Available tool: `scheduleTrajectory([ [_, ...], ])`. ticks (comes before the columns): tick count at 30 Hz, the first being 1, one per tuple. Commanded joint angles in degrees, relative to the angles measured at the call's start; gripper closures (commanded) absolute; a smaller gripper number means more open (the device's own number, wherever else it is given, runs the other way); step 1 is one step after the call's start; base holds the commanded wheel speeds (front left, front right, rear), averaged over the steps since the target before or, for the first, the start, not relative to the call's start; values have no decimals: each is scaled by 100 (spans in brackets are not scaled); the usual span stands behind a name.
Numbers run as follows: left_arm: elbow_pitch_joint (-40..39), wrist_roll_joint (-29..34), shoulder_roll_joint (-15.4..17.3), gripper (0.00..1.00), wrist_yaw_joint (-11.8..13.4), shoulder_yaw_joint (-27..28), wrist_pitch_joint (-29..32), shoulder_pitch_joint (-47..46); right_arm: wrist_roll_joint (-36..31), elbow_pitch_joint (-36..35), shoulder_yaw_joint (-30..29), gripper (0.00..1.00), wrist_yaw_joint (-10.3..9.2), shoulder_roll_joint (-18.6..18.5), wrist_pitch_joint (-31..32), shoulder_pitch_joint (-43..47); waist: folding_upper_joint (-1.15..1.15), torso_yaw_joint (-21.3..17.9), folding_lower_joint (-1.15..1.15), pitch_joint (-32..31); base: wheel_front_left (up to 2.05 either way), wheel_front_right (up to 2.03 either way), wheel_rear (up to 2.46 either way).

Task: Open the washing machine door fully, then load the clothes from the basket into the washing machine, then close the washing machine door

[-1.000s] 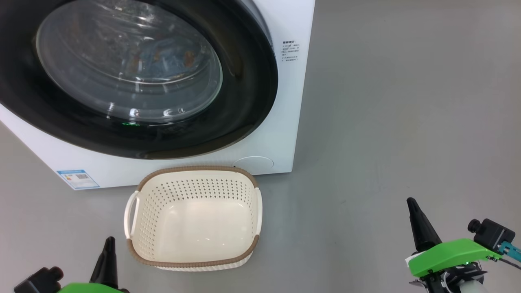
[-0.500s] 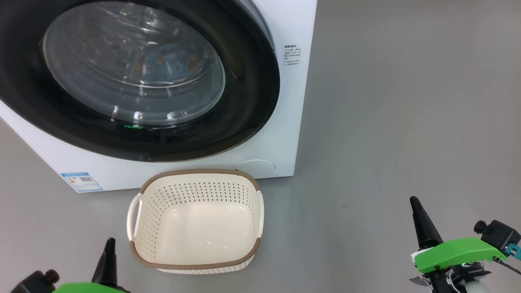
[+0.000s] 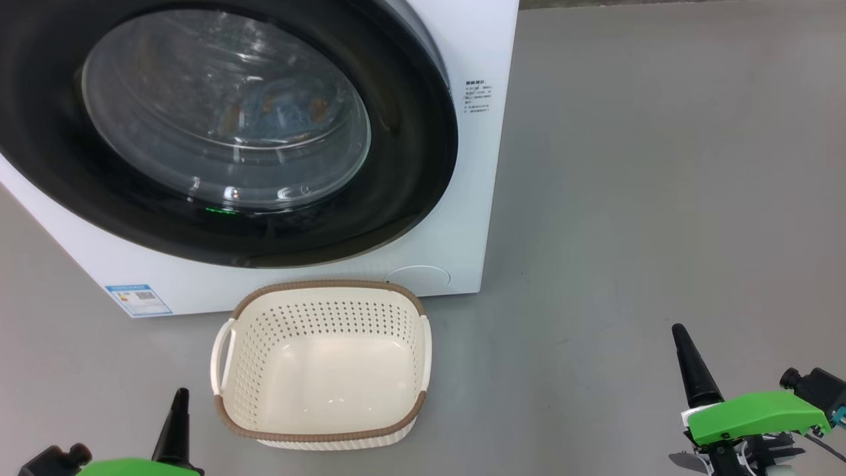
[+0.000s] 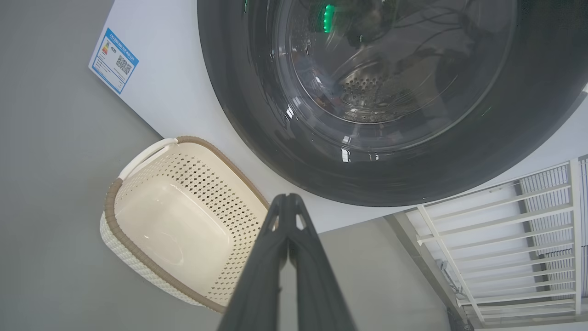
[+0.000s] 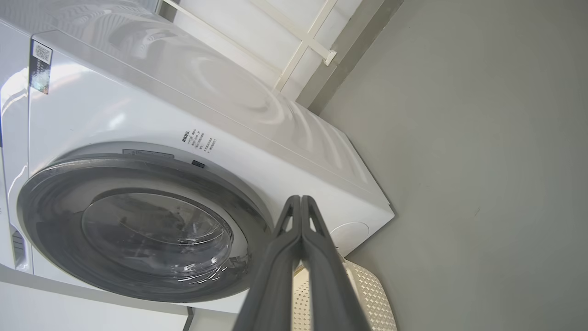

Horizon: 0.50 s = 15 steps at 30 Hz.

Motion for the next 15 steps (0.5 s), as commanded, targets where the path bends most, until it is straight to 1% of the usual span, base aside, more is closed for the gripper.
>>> scheduleTrajectory([
  [1,-164,-139,72,100,-10,149,35,-233,184,-189,34,100,-8,-7,43,-45,0,5,0,-11,0,0,0],
  [15,-190,-883,17,100,-12,255,271,-271,910,-313,-79,100,-10,55,281,17,0,42,0,-103,0,0,0],
])
